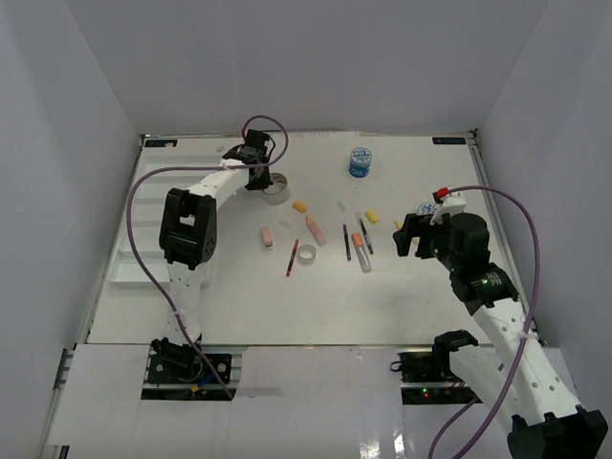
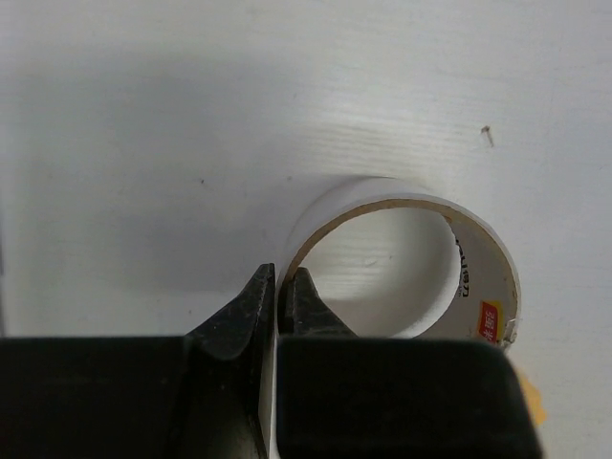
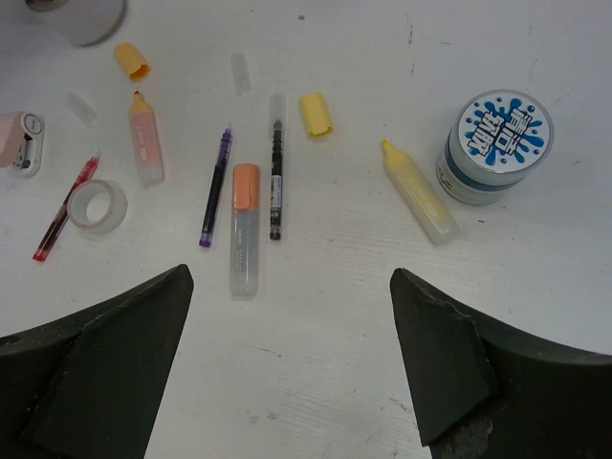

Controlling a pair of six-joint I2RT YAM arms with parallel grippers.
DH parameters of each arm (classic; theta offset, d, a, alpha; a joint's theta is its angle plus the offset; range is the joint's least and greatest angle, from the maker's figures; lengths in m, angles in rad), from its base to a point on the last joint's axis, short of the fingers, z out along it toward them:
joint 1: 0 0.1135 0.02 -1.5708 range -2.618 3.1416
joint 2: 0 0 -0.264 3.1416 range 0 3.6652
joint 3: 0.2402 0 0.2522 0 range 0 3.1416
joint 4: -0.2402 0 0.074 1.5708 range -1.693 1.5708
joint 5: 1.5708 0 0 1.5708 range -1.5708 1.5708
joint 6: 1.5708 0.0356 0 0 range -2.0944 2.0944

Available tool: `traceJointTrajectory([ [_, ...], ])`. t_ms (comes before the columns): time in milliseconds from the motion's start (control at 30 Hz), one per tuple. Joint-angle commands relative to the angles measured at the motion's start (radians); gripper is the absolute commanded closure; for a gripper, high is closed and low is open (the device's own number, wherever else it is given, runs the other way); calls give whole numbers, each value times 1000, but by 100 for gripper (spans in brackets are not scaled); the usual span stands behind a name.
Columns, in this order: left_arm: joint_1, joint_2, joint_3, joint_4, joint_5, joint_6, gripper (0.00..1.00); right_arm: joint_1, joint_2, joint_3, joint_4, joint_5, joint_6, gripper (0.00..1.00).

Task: Sort the stationery into containers
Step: Pick up the stationery from the center of the board, then place the stationery in the storage box.

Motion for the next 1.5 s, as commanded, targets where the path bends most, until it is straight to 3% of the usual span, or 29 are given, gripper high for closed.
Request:
traceJointTrajectory([
  [0,14,-168,-68,-6,-34,9,97,6,-23,-4,39,-20,-7,10],
  [200,107,-399,-261,-29,-120,-41,97,7,-57,-14,46,-52,-8,10],
  [367,244,-603,-508,-37,-179,-96,98,10,-80,-30,55,-85,-8,10],
  [633,445,-739,-694,-5,-187,-161,100,43,-112,-43,61,-74,-19,10],
  [1167,637,-717,-789,41,-207,-185,99,61,-146,-57,56,-54,-37,10],
  [1467,696,-681,-814,87,-173,-199,92,66,-146,-62,59,-55,-39,10],
])
